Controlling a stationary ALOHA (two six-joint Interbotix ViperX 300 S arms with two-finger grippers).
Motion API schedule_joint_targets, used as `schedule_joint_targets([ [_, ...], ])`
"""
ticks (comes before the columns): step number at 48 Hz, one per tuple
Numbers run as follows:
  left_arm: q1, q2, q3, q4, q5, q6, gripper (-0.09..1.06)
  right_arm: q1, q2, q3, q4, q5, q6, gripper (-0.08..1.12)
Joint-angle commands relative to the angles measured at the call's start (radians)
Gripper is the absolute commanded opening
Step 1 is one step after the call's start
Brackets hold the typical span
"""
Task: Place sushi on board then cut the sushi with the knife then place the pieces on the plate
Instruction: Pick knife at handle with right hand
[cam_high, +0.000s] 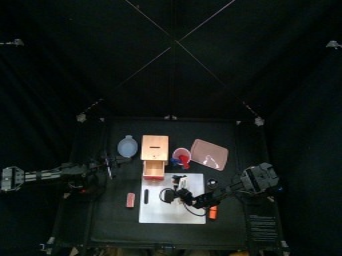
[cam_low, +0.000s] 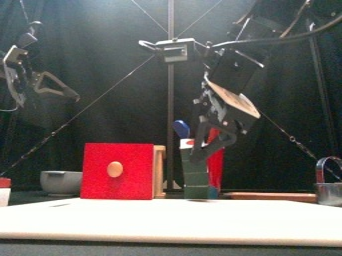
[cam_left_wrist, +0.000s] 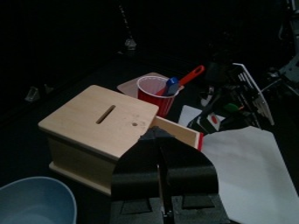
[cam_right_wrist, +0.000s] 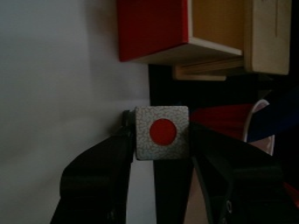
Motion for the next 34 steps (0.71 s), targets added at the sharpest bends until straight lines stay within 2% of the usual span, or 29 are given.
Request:
schedule_joint_targets([
  [1, 0.005, 0.006, -0.014, 0.002, 0.000, -0.002, 0.09, 0.035, -0.017, -0.029, 0.008, -0.017, 0.002, 0.65],
  [10, 0.005, 0.006, -0.015, 0.002, 0.000, 0.000, 0.09, 0.049, -0.017, -0.055, 0.160, -0.084, -0.002, 0.81],
  [16, 0.012, 0.006, -0.017, 0.002, 0.000, 0.000, 0.09, 0.055, -0.018, -0.067, 0.189, -0.074, -0.037, 0.87],
  [23, 0.029, 0.006, -0.017, 0.002, 0.000, 0.000, 0.09, 0.054, -0.017, -0.095, 0.241, -0.054, -0.098, 0.89],
  [34, 0.038, 0.006, -0.015, 0.002, 0.000, 0.000, 0.09, 0.055, -0.020, -0.114, 0.255, -0.025, -0.075, 0.89],
])
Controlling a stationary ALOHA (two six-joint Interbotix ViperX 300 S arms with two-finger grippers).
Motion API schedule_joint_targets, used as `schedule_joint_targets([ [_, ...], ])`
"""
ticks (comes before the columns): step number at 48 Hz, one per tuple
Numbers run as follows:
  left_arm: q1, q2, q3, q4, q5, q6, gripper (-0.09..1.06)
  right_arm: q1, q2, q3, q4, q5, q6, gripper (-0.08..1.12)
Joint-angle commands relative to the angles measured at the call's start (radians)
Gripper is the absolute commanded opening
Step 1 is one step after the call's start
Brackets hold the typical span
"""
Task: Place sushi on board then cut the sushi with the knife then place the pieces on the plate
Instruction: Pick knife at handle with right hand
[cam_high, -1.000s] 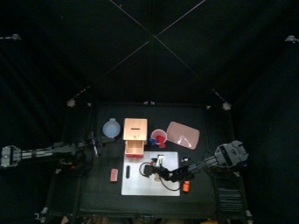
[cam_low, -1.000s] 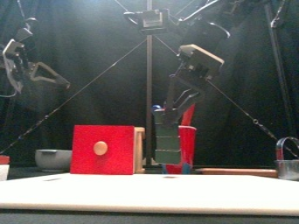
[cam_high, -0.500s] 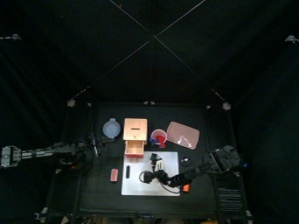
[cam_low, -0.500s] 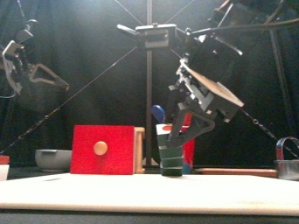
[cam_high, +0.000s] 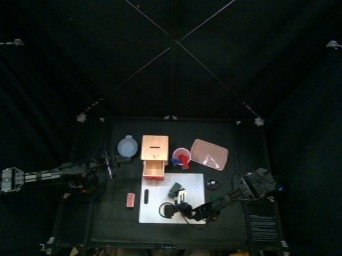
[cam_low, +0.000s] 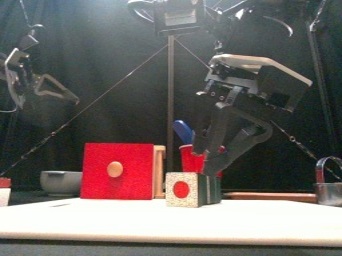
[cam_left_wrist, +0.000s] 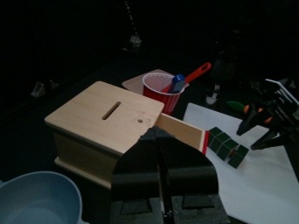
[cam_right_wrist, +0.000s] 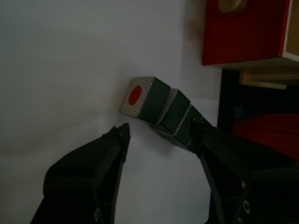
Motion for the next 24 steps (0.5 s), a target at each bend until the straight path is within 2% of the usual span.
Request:
schedule_joint_targets([
  [1, 0.009, 0.005, -0.015, 0.002, -0.006, 0.000, 0.09, -0.002, -0.028, -0.029, 0.014, 0.017, 0.023, 0.89],
  [9, 0.008, 0.005, -0.012, -0.003, 0.011, -0.002, 0.09, -0.049, -0.075, -0.008, 0.132, -0.025, 0.087, 0.89],
  [24, 0.005, 0.006, -0.012, -0.009, 0.025, -0.002, 0.09, -0.196, -0.169, 0.121, 0.163, -0.210, 0.232, 0.89],
])
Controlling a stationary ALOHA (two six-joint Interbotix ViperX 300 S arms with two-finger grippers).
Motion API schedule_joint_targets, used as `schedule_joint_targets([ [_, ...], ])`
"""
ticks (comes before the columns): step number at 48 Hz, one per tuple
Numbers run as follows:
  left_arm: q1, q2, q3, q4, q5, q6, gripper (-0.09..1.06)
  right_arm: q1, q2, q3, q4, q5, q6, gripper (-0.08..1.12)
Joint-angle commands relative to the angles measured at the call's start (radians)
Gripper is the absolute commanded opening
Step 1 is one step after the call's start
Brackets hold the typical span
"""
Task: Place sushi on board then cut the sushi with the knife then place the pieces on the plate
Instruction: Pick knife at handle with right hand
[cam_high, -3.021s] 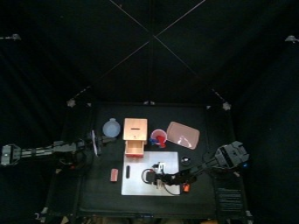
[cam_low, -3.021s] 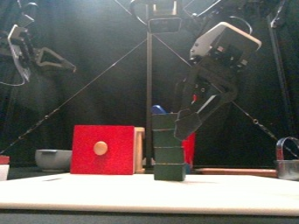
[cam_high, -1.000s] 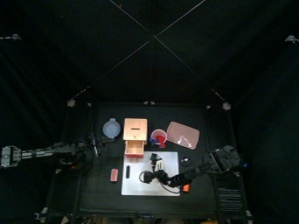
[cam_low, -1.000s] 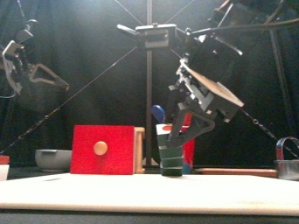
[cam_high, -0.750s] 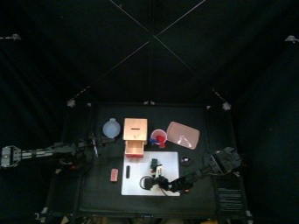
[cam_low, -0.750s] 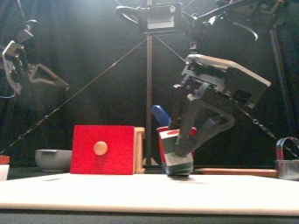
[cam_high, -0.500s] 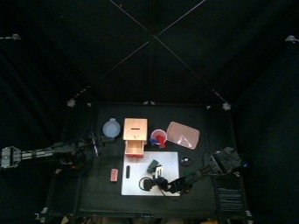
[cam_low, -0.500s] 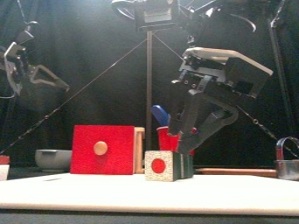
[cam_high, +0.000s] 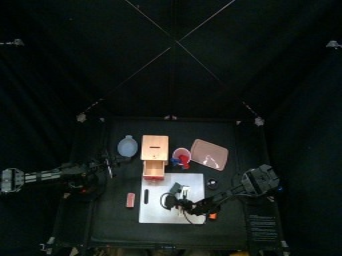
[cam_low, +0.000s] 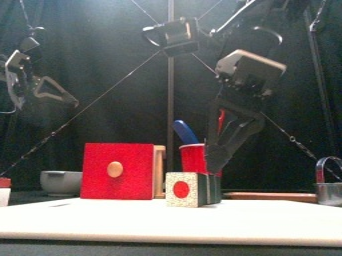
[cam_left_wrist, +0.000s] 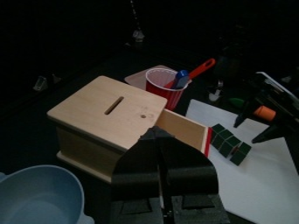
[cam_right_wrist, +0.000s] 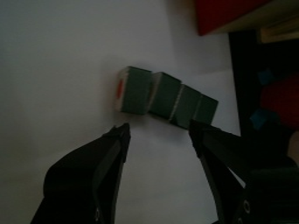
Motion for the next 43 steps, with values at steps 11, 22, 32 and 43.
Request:
schedule_joint_targets([
  [11, -0.003, 0.005, -0.009, -0.002, 0.000, -0.003, 0.09, -0.117, -0.071, 0.014, 0.032, -0.097, 0.044, 0.89],
  [22, -0.005, 0.006, -0.009, -0.015, 0.002, -0.003, 0.09, -0.178, -0.055, 0.041, 0.146, -0.255, 0.043, 0.89],
  [32, -0.005, 0.005, -0.009, -0.028, 0.002, -0.003, 0.09, -0.187, -0.035, 0.055, 0.189, -0.272, 0.041, 0.89],
  [43, -0.005, 0.006, -0.009, -0.038, 0.015, -0.003, 0.09, -0.156, -0.021, 0.040, 0.173, -0.308, 0.023, 0.89],
])
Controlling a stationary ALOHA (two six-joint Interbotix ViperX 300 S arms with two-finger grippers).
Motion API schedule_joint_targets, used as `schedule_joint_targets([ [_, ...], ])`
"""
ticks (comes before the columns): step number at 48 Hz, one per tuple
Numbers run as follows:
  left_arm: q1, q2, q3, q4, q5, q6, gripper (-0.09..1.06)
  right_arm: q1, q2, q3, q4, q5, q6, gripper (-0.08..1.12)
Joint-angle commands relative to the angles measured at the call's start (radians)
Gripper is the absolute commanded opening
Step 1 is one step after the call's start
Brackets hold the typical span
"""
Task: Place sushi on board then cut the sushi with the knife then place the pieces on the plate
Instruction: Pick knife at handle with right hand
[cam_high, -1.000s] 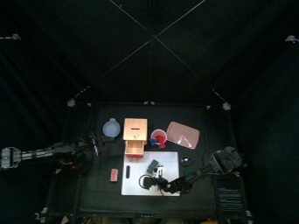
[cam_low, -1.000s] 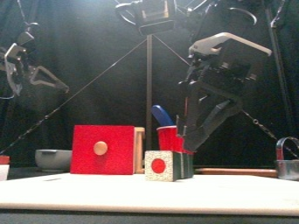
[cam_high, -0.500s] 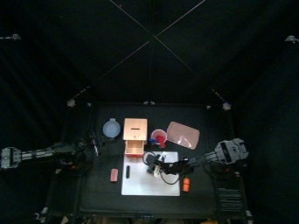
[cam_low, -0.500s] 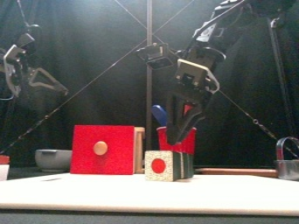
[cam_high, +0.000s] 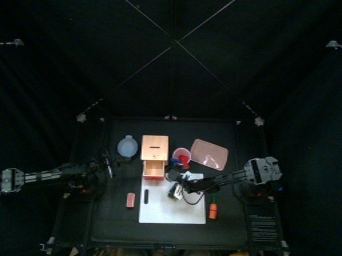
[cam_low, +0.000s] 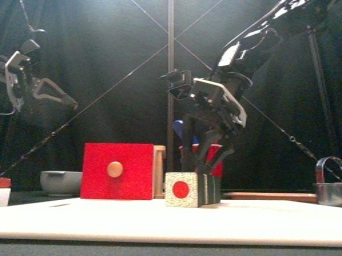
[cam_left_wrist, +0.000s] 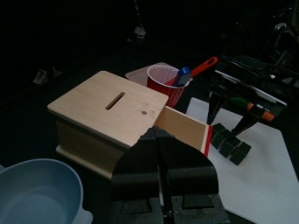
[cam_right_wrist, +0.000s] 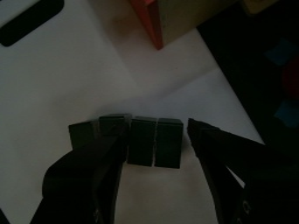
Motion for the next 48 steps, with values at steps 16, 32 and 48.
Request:
schedule_joint_targets([
  [16, -0.002, 0.006, -0.015, -0.043, -0.002, 0.000, 0.09, 0.135, -0.014, -0.009, -0.061, -0.101, -0.015, 0.89],
  [32, 0.002, 0.005, -0.020, -0.046, -0.002, -0.002, 0.09, 0.153, -0.034, 0.038, -0.133, -0.101, -0.048, 0.89],
  [48, 0.006, 0.006, -0.018, -0.046, -0.002, 0.000, 0.09, 0.158, -0.158, 0.058, -0.149, -0.106, -0.046, 0.89],
])
